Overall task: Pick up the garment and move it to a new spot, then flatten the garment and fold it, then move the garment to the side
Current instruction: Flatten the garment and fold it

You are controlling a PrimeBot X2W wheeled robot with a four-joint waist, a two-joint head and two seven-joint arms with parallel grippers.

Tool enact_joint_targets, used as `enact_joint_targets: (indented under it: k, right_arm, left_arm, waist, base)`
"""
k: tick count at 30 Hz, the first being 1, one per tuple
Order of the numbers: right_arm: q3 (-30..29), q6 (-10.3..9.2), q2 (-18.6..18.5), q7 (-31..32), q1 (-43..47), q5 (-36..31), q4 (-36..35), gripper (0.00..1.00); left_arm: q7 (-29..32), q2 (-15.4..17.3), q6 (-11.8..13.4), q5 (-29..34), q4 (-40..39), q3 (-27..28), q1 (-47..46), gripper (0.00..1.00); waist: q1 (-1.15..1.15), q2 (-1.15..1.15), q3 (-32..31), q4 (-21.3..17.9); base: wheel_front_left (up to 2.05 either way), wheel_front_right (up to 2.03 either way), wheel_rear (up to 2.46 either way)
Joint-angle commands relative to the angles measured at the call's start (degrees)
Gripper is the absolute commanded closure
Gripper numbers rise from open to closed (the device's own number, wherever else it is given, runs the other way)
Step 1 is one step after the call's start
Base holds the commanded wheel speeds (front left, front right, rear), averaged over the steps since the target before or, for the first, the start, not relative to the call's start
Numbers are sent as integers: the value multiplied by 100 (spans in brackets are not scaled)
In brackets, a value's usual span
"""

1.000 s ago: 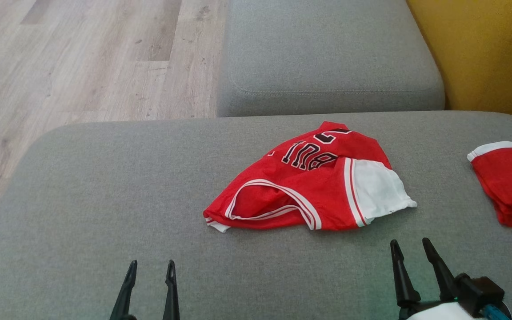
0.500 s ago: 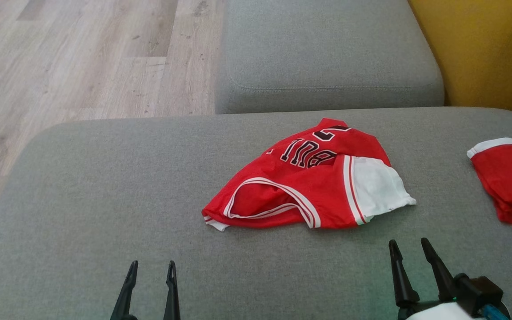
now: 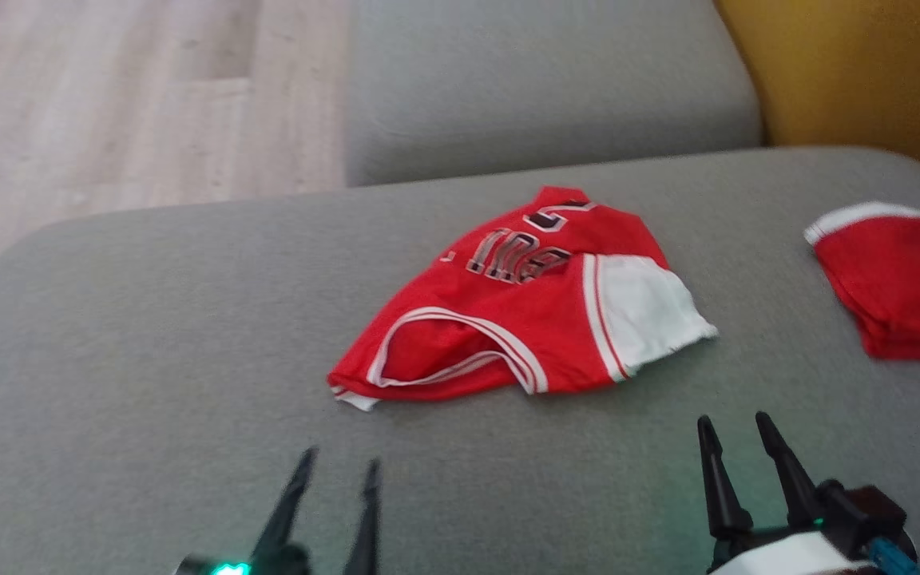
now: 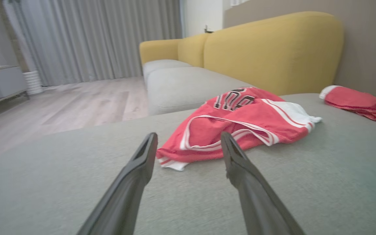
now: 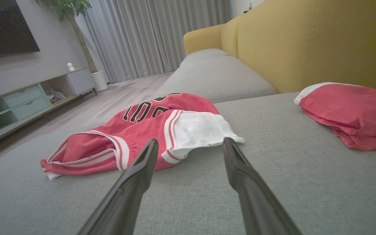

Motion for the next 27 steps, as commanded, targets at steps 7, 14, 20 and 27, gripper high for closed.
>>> enact_joint_targets:
  k: [7, 14, 20, 27]
  right_arm:
    - [235, -4, -31, -23, -509, -113, -331, 0]
    - [306, -4, -31, -23, -755, -116, -436, 0]
    - [394, -4, -31, -23, -954, -35, -506, 0]
    - [465, -4, -31, -23, -1132, 65, -547, 0]
  left_arm:
    - [-55, -42, -353, 128, 729, -675, -1370, 0]
    - [-55, -42, -530, 215, 1715, -1300, -2557, 0]
    - [-55, -42, -589, 200, 2388, -1567, -3376, 0]
    - [-55, -42, -711, 136, 3081, -1793, -4086, 0]
  waist:
    - [0, 0, 619, -833]
    - [0, 0, 1152, -1407]
    - [0, 0, 1560, -1743]
    - [0, 0, 1984, -1865]
  base:
    - [0, 0, 0]
    - [0, 0, 0]
    - [0, 0, 0]
    - [0, 0, 0]
